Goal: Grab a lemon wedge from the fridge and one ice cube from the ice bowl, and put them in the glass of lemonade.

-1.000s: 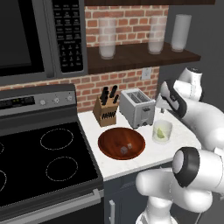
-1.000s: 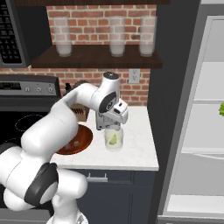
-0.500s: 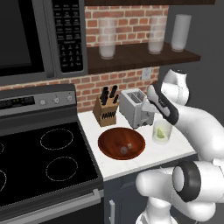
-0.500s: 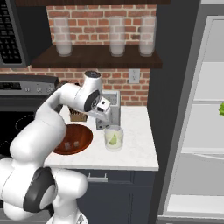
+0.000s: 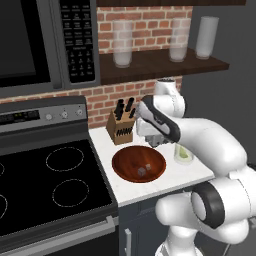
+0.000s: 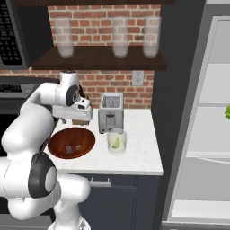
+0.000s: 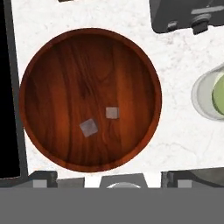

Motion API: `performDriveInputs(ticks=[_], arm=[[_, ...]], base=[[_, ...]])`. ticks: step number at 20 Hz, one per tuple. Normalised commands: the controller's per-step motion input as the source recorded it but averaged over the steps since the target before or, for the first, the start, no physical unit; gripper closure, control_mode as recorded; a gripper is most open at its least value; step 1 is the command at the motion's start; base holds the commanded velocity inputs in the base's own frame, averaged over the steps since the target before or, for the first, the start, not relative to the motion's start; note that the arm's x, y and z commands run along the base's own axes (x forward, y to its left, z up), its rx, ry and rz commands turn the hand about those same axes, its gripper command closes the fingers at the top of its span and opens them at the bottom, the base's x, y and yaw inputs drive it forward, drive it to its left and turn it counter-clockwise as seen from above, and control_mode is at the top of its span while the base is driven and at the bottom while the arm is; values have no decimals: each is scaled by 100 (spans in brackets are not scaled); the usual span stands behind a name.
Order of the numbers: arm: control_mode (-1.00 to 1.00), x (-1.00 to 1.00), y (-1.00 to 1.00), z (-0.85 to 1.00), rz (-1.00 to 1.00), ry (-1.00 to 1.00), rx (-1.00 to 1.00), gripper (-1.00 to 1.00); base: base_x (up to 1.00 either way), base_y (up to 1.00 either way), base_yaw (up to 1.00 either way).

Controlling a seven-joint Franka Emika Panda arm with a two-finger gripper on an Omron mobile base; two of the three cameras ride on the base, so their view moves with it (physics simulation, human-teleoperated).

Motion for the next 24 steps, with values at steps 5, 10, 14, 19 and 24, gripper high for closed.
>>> performDriveInputs(ticks=[5, 10, 14, 19, 24], arm=[[-100, -2, 51, -29, 15, 14, -8, -100], [-100, -5, 1, -53, 2, 8, -2, -100], [-100, 0, 1, -67, 0, 0, 0, -100], [-100, 0, 19, -53, 0, -2, 2, -100], [-100, 0, 24, -53, 0, -3, 1, -100]], base=[[0, 0, 0], [0, 0, 0], [0, 0, 0], [0, 0, 0], [0, 0, 0]])
